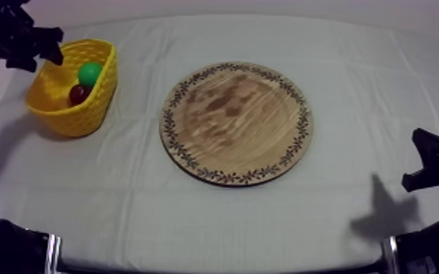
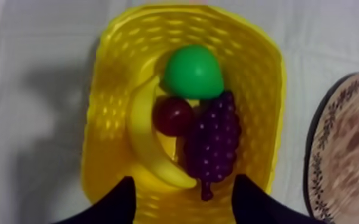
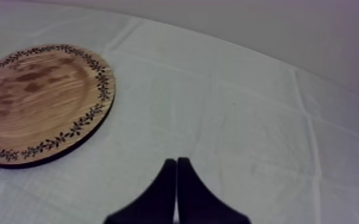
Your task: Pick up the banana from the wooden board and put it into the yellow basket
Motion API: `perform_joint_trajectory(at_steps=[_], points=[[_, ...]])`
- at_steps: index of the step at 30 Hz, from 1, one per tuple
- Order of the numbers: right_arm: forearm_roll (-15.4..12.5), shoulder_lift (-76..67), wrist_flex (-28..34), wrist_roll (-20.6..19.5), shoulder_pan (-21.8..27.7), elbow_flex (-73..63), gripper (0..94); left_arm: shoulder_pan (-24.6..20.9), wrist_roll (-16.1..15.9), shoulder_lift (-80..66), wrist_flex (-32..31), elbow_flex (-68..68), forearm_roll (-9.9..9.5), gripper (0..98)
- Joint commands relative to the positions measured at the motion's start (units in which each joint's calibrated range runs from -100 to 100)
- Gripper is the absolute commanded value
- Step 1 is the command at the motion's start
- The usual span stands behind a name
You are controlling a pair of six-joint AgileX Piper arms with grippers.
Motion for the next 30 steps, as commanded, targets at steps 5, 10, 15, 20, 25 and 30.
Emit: perform_joint_trajectory(at_steps=[5,10,15,20,25,30], points=[[-0.02,0.00,0.00,0.01,0.00,0.05,0.2,-0.30,2.36,-19.08,-9.97,17.05,1.12,54.9],[-0.02,0.00,0.00,0.01,0.00,0.05,0.2,-0.55,3.34,-30.99,-16.45,27.68,2.81,51.7],[-0.02,0.00,0.00,0.01,0.00,0.05,0.2,-1.16,4.70,-42.84,-24.32,38.38,3.90,41.0],[-0.02,0.00,0.00,0.01,0.00,0.05,0.2,-1.54,3.96,-53.87,-32.48,48.39,2.97,24.1],[-0.02,0.00,0.00,0.01,0.00,0.05,0.2,-1.74,7.81,-64.55,-35.47,56.69,-1.86,10.4],[-0.02,0.00,0.00,-0.01,0.00,0.05,0.2,-2.81,11.91,-74.92,-35.39,64.30,-4.37,1.8]])
